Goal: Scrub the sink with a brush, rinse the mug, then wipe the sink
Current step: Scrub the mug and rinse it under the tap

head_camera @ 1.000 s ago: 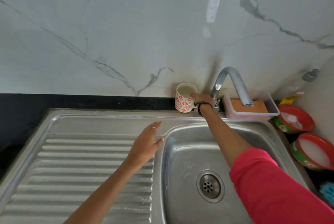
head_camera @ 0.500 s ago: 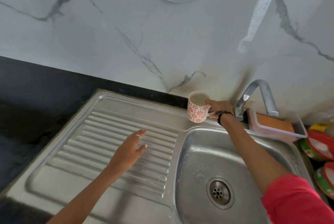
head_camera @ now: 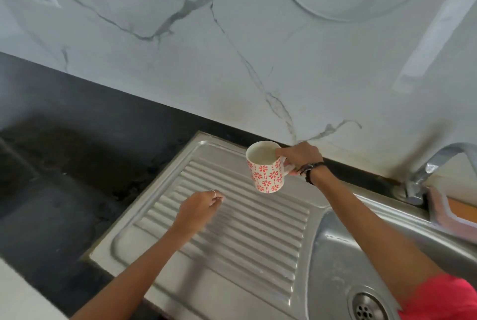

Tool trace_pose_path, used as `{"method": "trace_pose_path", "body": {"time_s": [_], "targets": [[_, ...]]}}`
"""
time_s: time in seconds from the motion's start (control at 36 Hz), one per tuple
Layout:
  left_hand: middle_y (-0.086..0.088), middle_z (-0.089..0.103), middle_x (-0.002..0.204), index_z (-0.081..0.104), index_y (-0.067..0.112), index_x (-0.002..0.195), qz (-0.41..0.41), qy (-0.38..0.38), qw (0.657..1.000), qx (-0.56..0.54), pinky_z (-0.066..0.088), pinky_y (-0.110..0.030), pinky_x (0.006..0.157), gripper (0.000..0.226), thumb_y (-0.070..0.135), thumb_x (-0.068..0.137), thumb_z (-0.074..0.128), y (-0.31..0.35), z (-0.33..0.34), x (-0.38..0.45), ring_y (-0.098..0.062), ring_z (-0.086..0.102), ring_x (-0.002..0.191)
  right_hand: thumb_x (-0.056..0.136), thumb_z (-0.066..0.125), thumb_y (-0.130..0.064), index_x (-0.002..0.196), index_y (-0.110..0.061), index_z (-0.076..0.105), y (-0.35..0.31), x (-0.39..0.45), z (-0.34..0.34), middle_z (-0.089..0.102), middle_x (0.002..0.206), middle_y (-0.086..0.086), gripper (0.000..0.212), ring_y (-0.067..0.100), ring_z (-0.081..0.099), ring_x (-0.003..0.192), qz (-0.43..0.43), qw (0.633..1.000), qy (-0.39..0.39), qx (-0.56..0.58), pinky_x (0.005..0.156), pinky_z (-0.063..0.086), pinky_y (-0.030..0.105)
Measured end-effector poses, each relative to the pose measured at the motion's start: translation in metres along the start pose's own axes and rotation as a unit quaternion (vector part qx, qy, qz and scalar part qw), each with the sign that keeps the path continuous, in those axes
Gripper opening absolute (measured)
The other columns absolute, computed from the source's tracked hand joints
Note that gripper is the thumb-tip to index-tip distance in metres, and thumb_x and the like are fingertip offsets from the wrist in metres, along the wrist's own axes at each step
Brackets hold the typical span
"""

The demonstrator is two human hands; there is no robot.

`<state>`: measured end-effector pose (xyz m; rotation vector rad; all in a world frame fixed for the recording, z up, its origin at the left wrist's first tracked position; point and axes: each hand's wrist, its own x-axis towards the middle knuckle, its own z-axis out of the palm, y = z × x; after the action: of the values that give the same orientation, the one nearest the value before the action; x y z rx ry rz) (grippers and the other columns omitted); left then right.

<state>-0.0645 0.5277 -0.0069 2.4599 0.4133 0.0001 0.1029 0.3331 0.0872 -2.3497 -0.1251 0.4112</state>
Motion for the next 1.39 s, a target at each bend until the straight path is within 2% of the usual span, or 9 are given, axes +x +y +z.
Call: {"method": "trace_pose_path", "body": {"time_s": [0.17,0.31,0.58,0.72,0.81,1.0,1.11,1.22,1.39], "targets": [[0.005,0.065,0.119,0.061,0.021,0.123,0.024,-0.022,0.999,-0.009,0.045,-0.027,0.096,0.029,0.026,0.097,0.047,-0.048,-0.028,0.061,-0.008,0.060,0.108,0.080,0.058,-0.036,0.050,-0.014,0.044,-0.044,0.029,0.035,0.049,0.051,-0.003,0.039,0.010,0.044,0.049,-0.025,0.996,-0.004,-0.084,0.046,0.031,0.019],[0.005,0.058,0.129,0.054,0.021,0.130,0.042,-0.021,0.999,-0.028,0.041,-0.027,0.102,0.034,0.020,0.097,0.048,-0.081,-0.047,0.103,-0.008,0.054,0.117,0.080,0.059,-0.039,0.053,-0.013,0.050,-0.076,0.050,0.066,0.050,0.053,-0.002,0.040,0.011,0.046,0.052,-0.035,0.990,-0.013,-0.134,0.046,0.032,0.018],[-0.005,0.021,0.155,0.023,0.015,0.149,0.092,-0.036,0.993,0.061,0.002,-0.036,0.116,0.049,0.017,0.101,0.036,-0.114,-0.052,0.195,-0.016,0.010,0.145,0.080,0.060,-0.040,0.049,-0.013,0.041,-0.114,0.087,0.108,0.044,0.051,-0.001,0.045,0.011,0.039,0.048,-0.004,0.986,-0.009,-0.166,0.045,0.027,0.020],[-0.006,0.032,0.150,0.032,0.009,0.144,0.124,-0.045,0.985,0.108,0.004,-0.033,0.116,0.043,0.018,0.102,0.031,-0.119,-0.051,0.228,-0.016,0.030,0.138,0.081,0.061,-0.046,0.053,-0.015,0.042,-0.138,0.103,0.120,0.044,0.054,-0.003,0.046,0.009,0.040,0.049,-0.022,0.975,-0.006,-0.219,0.045,0.028,0.019],[-0.005,0.027,0.152,0.036,0.010,0.142,0.163,-0.037,0.974,0.151,0.008,-0.036,0.117,0.042,0.018,0.101,0.033,-0.124,-0.048,0.239,-0.014,0.026,0.140,0.080,0.062,-0.048,0.055,-0.016,0.043,-0.148,0.114,0.127,0.046,0.056,-0.003,0.045,0.010,0.042,0.050,-0.019,0.970,-0.011,-0.242,0.046,0.031,0.019],[-0.013,0.014,0.156,0.035,0.001,0.140,0.177,-0.027,0.955,0.235,0.006,-0.035,0.117,0.044,0.021,0.103,0.026,-0.130,-0.041,0.217,-0.020,0.009,0.145,0.081,0.061,-0.050,0.056,-0.016,0.043,-0.148,0.120,0.132,0.047,0.057,-0.002,0.045,0.010,0.042,0.051,-0.015,0.962,-0.020,-0.270,0.046,0.030,0.019],[-0.012,0.006,0.157,0.007,0.002,0.149,0.146,-0.047,0.962,0.227,0.002,-0.027,0.116,0.050,0.016,0.103,0.023,-0.135,-0.039,0.183,-0.018,0.003,0.146,0.081,0.060,-0.050,0.057,-0.014,0.045,-0.142,0.113,0.130,0.048,0.058,-0.001,0.046,0.010,0.042,0.051,-0.021,0.960,-0.029,-0.279,0.047,0.031,0.018],[-0.002,0.017,0.156,0.013,0.010,0.150,0.116,-0.041,0.982,0.142,0.023,-0.022,0.111,0.050,0.023,0.103,0.026,-0.133,-0.045,0.149,-0.012,0.022,0.142,0.080,0.059,-0.052,0.056,-0.014,0.045,-0.139,0.107,0.126,0.048,0.057,-0.001,0.047,0.010,0.042,0.051,-0.028,0.958,-0.030,-0.284,0.047,0.030,0.019],[-0.010,0.008,0.153,0.013,0.000,0.146,0.153,-0.070,0.969,0.178,-0.004,-0.032,0.111,0.077,0.046,0.087,-0.002,-0.147,-0.039,0.130,-0.018,0.008,0.142,0.082,0.060,-0.047,0.057,-0.013,0.044,-0.152,0.090,0.128,0.045,0.056,-0.002,0.045,0.012,0.042,0.052,-0.061,0.945,-0.035,-0.319,0.047,0.030,0.019]]}}
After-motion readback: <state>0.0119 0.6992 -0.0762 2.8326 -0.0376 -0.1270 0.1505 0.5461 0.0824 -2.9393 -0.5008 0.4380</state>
